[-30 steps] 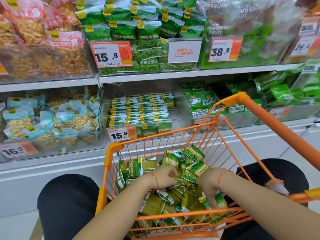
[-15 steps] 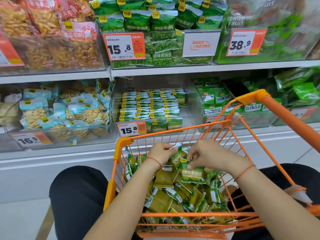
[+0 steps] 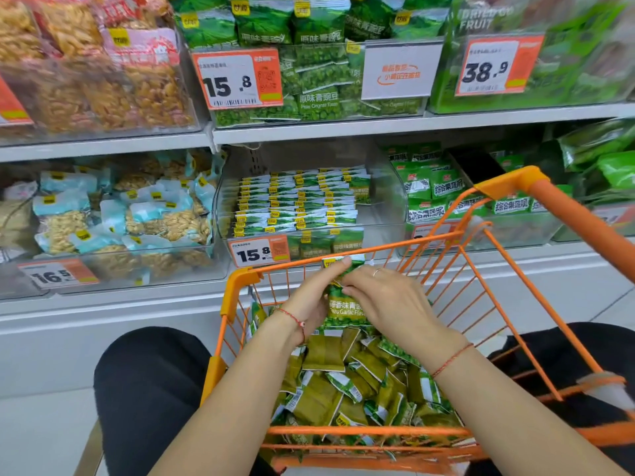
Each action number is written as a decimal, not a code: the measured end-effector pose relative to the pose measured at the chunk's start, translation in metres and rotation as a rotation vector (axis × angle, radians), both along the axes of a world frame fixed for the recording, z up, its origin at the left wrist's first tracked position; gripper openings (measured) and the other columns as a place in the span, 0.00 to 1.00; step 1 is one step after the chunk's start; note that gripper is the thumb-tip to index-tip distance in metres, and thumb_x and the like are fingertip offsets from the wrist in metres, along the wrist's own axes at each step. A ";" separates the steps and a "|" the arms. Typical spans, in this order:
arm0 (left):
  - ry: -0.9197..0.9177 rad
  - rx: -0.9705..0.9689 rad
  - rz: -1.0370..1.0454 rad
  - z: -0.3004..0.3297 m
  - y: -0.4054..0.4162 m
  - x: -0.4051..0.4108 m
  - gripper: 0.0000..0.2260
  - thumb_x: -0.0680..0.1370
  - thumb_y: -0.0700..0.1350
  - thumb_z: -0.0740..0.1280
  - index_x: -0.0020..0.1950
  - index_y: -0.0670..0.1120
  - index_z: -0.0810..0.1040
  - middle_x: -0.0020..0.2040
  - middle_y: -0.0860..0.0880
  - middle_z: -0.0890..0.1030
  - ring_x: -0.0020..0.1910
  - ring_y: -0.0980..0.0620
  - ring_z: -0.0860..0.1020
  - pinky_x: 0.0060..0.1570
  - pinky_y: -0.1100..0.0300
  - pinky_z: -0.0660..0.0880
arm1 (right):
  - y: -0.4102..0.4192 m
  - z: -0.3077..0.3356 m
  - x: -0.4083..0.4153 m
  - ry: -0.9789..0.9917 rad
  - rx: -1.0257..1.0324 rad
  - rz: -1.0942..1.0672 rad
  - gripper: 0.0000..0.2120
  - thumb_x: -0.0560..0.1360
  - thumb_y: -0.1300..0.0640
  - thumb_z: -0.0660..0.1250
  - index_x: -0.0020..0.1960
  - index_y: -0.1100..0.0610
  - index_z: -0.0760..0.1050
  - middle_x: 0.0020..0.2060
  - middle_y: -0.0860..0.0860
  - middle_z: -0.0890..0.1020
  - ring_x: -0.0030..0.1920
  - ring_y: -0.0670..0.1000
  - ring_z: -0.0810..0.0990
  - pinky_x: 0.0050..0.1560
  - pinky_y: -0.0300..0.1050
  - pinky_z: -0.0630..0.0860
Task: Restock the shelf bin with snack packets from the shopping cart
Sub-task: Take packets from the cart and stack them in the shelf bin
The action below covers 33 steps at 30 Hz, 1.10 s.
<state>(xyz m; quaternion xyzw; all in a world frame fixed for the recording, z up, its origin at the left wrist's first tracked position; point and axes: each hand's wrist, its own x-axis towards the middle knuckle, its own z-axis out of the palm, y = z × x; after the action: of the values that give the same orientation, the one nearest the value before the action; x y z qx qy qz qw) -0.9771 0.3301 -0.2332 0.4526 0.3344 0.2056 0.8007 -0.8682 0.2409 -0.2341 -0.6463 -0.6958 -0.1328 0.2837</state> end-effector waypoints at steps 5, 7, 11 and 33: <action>-0.060 -0.209 -0.074 -0.004 0.008 -0.010 0.43 0.70 0.70 0.60 0.77 0.47 0.56 0.75 0.48 0.61 0.74 0.49 0.58 0.72 0.42 0.43 | -0.003 -0.001 -0.005 -0.008 -0.054 0.063 0.09 0.78 0.51 0.55 0.50 0.52 0.73 0.44 0.50 0.79 0.42 0.53 0.78 0.36 0.44 0.75; -0.025 -0.206 -0.042 -0.002 0.005 -0.011 0.33 0.73 0.67 0.59 0.70 0.46 0.70 0.64 0.48 0.74 0.64 0.52 0.69 0.70 0.46 0.49 | -0.001 -0.003 -0.008 0.003 -0.131 0.090 0.11 0.79 0.50 0.54 0.51 0.52 0.74 0.52 0.51 0.79 0.50 0.53 0.77 0.45 0.46 0.76; -0.024 -0.111 -0.039 0.005 0.000 -0.014 0.18 0.71 0.54 0.70 0.56 0.48 0.77 0.55 0.50 0.75 0.55 0.53 0.71 0.67 0.49 0.55 | -0.001 -0.001 -0.009 0.080 -0.210 0.113 0.14 0.79 0.50 0.52 0.51 0.54 0.74 0.56 0.50 0.77 0.57 0.51 0.74 0.57 0.45 0.72; 0.105 -0.114 -0.076 0.007 -0.010 -0.006 0.30 0.77 0.55 0.64 0.75 0.45 0.60 0.76 0.47 0.57 0.72 0.35 0.61 0.48 0.49 0.80 | -0.002 -0.001 0.003 0.499 -0.058 -0.128 0.07 0.76 0.49 0.56 0.45 0.49 0.71 0.42 0.43 0.74 0.46 0.45 0.70 0.42 0.42 0.63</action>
<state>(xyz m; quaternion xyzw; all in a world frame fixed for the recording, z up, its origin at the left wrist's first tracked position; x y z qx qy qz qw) -0.9835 0.3200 -0.2262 0.4289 0.3694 0.1316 0.8138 -0.8648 0.2385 -0.2349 -0.7096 -0.5655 0.0332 0.4190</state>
